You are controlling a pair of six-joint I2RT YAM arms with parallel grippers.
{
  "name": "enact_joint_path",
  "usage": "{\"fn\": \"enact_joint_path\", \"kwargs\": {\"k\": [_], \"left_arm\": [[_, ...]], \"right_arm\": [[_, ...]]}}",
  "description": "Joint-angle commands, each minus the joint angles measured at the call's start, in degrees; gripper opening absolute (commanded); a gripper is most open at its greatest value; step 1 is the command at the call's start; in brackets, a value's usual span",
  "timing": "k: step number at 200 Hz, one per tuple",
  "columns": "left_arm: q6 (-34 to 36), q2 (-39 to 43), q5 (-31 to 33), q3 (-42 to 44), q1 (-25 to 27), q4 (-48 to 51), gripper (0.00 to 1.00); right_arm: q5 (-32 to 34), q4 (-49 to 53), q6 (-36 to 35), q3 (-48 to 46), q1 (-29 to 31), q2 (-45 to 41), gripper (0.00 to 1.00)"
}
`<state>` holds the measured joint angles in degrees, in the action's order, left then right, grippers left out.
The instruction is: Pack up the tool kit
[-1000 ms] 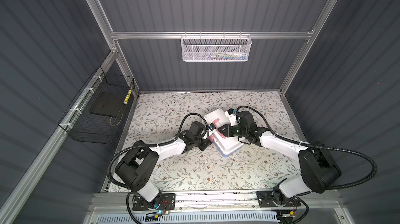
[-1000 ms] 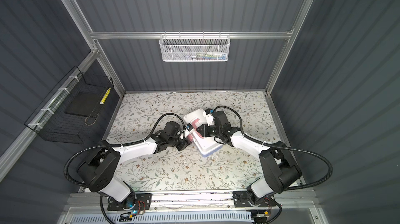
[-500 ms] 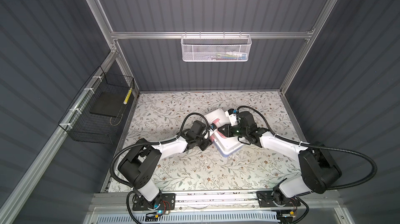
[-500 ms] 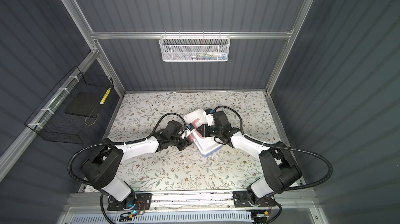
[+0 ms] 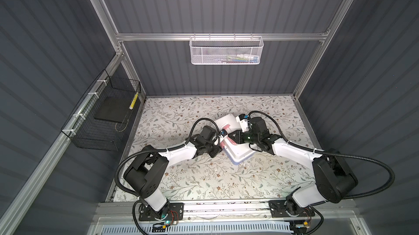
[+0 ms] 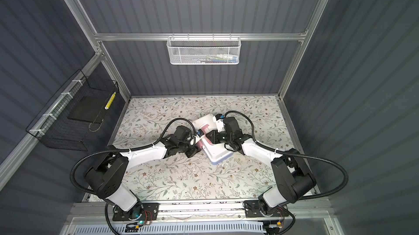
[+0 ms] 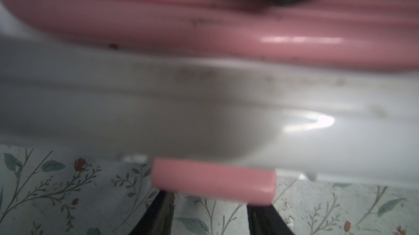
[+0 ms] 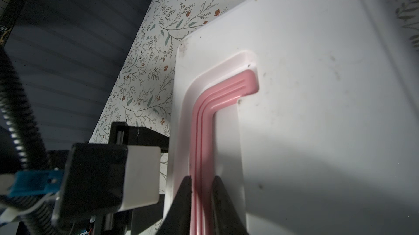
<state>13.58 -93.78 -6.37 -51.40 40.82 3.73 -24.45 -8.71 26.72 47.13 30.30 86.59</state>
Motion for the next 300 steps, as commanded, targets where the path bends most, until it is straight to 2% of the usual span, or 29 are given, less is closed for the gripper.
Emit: {"fn": "enact_joint_path", "kwargs": {"k": [1, 300], "left_arm": [[1.53, 1.31, 0.9, -2.38, -0.3, -0.58, 0.25], [1.97, -0.18, 1.27, -4.26, -0.3, -0.12, 0.25]], "right_arm": [[0.71, 10.8, 1.04, -4.9, -0.26, 4.73, 0.2], [2.17, 12.42, 0.78, -5.47, 0.28, 4.74, 0.2]]}}
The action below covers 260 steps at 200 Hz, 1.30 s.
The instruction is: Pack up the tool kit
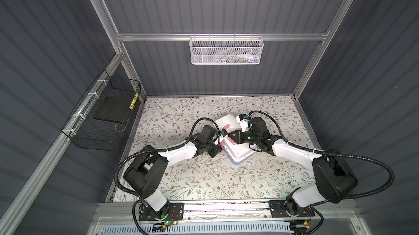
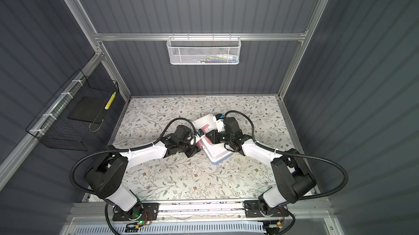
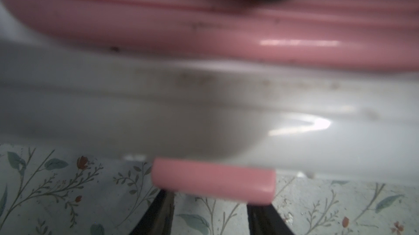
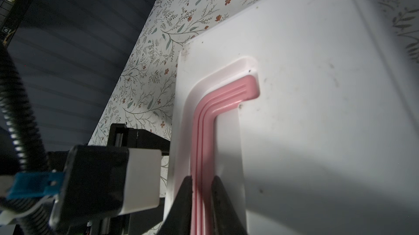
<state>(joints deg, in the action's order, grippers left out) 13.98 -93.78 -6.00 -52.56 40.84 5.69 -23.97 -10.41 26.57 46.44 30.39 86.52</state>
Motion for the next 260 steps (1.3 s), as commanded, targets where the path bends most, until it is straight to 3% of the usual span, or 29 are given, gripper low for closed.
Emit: {"fn": "enact_joint_path", "kwargs": {"k": [1, 260], "left_arm": [[1.58, -0.13, 0.9, -3.09, -0.32, -2.09, 0.25], [0.77, -3.77, 0.26, -6.5, -0.32, -1.35, 0.25]], "right_arm": [[1.66, 14.12, 0.9, -4.77, 0.19, 4.84, 0.19], [0.59, 13.23, 0.92, -5.46, 0.63, 5.68, 0.19]]}}
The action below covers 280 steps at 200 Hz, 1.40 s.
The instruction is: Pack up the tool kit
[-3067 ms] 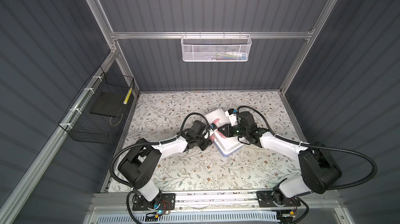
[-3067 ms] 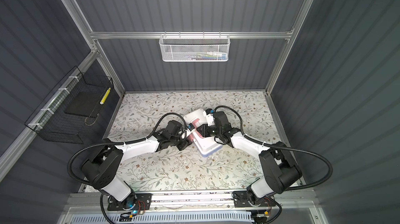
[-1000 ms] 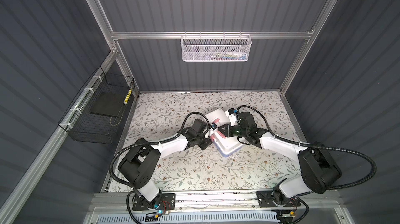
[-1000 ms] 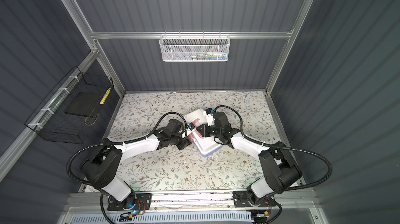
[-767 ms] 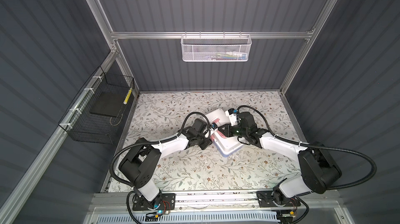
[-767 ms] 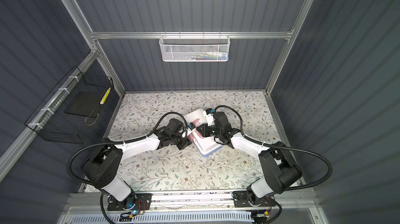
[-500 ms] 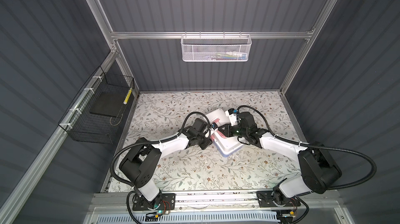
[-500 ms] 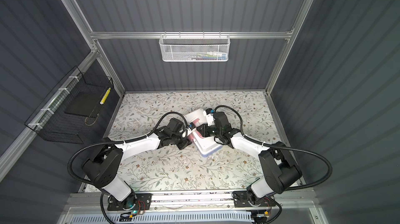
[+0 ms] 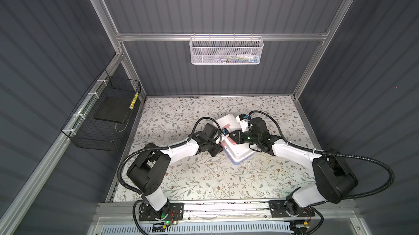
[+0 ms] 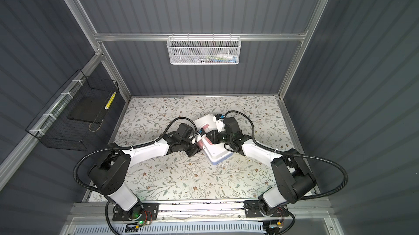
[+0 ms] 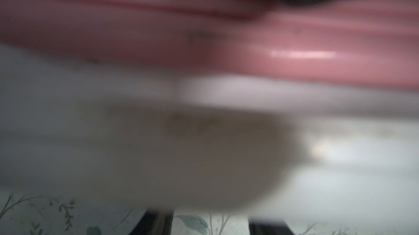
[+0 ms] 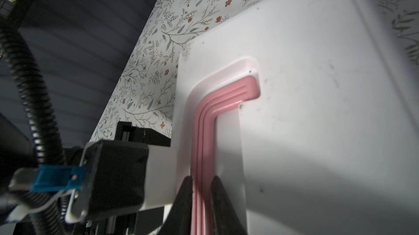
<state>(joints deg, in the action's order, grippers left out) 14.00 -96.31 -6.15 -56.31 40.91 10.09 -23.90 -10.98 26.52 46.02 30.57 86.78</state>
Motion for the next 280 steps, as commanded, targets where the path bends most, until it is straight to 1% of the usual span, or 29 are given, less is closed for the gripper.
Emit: {"fn": "enact_joint_path", "kwargs": {"k": [1, 93, 175, 236, 264, 280], "left_arm": [[0.76, -1.24, 0.43, -2.75, -0.39, -5.77, 0.25], [-1.12, -1.76, -0.44, -0.01, -0.39, -12.15, 0.24], [-1.24, 1.17, 0.26, 1.54, -0.39, -12.72, 0.24], [-2.48, 1.54, -0.48, 2.96, -0.39, -15.54, 0.24], [-2.4, 3.05, -0.1, 4.25, -0.4, -15.89, 0.25], [-2.29, 3.99, 0.09, 4.85, -0.39, -15.63, 0.29]], "right_arm": [[0.52, 13.8, 0.98, -5.05, 0.45, 5.41, 0.19], [0.68, 14.15, 1.53, -5.24, 0.7, 5.29, 0.19], [1.12, 15.02, 1.6, -4.82, 0.89, 5.69, 0.19], [1.7, 15.53, 1.55, -4.88, 0.87, 5.42, 0.19], [1.93, 16.12, 1.24, -4.43, 0.85, 5.33, 0.19], [2.04, 16.43, 1.08, -4.16, 0.92, 5.28, 0.19]]}}
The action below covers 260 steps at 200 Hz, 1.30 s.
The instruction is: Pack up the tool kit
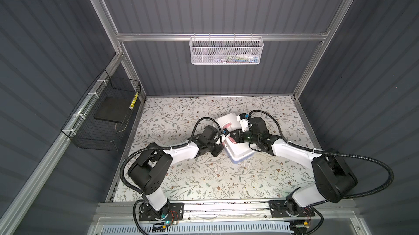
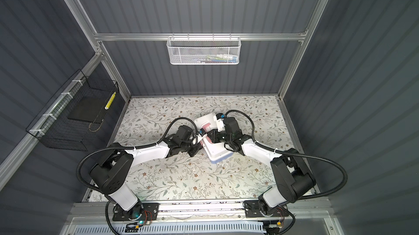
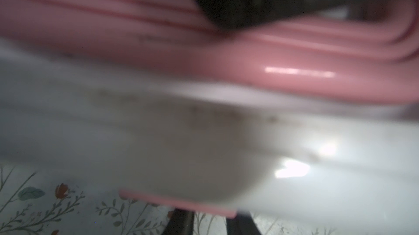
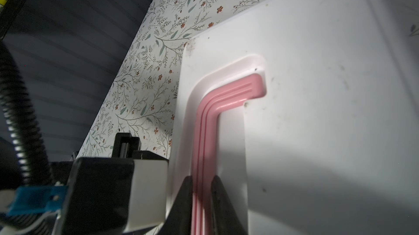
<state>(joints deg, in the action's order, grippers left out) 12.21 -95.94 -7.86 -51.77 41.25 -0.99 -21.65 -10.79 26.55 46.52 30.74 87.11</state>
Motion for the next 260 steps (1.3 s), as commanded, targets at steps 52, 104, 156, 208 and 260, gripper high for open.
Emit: {"fn": "enact_joint_path", "kwargs": {"k": [52, 104, 156, 208, 260], "left_arm": [[0.65, 5.41, 3.82, 2.54, -0.74, -3.59, 0.35], [2.88, 4.83, 5.14, 4.87, -0.83, -6.18, 0.41], [3.51, 3.17, 4.18, 6.38, -1.09, -11.12, 0.47], [4.22, 1.59, 2.49, 5.61, -1.18, -13.77, 0.47], [4.53, 0.77, 1.35, 6.1, -1.34, -16.03, 0.45]], "right_arm": [[0.01, 16.76, 0.72, -4.25, 0.64, 4.82, 0.19], [0.3, 17.73, 0.32, -3.46, 0.53, 4.64, 0.2], [0.48, 18.08, 0.69, -3.58, 0.43, 4.47, 0.2], [0.68, 18.43, 0.85, -3.36, 0.44, 4.58, 0.2], [0.82, 18.86, 0.92, -3.28, 0.4, 4.41, 0.2]]}}
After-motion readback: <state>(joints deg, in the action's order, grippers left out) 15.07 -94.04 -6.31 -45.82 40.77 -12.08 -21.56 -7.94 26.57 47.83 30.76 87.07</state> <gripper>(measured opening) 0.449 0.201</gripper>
